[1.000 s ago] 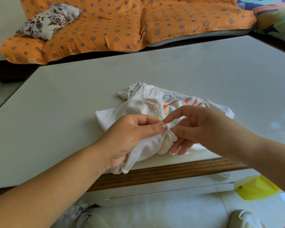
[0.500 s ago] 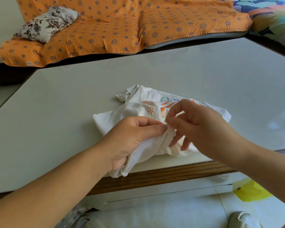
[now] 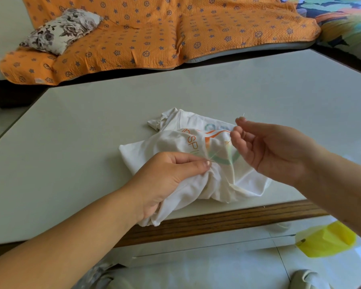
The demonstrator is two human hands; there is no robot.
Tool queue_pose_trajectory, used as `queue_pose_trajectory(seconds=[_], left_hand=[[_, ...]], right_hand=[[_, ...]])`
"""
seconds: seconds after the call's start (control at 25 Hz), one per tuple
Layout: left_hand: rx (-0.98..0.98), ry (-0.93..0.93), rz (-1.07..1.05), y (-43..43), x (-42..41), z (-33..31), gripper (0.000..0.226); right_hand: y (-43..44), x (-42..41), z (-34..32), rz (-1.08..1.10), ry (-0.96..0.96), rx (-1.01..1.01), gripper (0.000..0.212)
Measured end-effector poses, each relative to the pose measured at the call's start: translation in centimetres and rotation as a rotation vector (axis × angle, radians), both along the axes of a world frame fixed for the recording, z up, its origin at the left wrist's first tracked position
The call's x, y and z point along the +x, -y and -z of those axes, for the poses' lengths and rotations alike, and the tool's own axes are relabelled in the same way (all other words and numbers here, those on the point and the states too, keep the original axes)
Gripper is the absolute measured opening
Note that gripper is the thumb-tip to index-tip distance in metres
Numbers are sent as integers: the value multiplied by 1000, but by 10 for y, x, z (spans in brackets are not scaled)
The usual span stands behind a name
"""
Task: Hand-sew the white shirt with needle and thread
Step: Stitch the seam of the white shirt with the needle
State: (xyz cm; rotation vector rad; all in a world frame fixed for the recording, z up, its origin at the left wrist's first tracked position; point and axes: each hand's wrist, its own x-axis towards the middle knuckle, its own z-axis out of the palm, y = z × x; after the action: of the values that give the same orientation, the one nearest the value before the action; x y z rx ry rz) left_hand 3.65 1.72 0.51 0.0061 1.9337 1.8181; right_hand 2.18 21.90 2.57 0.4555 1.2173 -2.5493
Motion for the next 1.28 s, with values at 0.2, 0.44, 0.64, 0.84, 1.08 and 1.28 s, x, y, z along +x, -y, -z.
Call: queue_pose_trajectory(seconds=[0.2, 0.44, 0.64, 0.84, 1.08, 1.28], left_hand=[[-12, -10, -10, 3, -1, 1, 26], [-26, -8, 7, 4, -2, 0, 28], [-41, -2, 5, 6, -3, 0, 14], [-62, -25, -6, 7, -3, -2, 11], [-59, -55, -15, 6, -3, -1, 28], [-197, -112, 1, 11, -1, -7, 22]], right_hand=[[-12, -11, 5, 171, -156, 246, 11], [-24, -21, 7, 311, -425, 689, 14], [-37, -28, 11, 412, -556, 1149, 12], [-16, -10, 6, 126, -570, 1209, 8], [21, 30, 11, -303, -565, 1108, 10], [17, 30, 14, -211, -655, 1316, 18]])
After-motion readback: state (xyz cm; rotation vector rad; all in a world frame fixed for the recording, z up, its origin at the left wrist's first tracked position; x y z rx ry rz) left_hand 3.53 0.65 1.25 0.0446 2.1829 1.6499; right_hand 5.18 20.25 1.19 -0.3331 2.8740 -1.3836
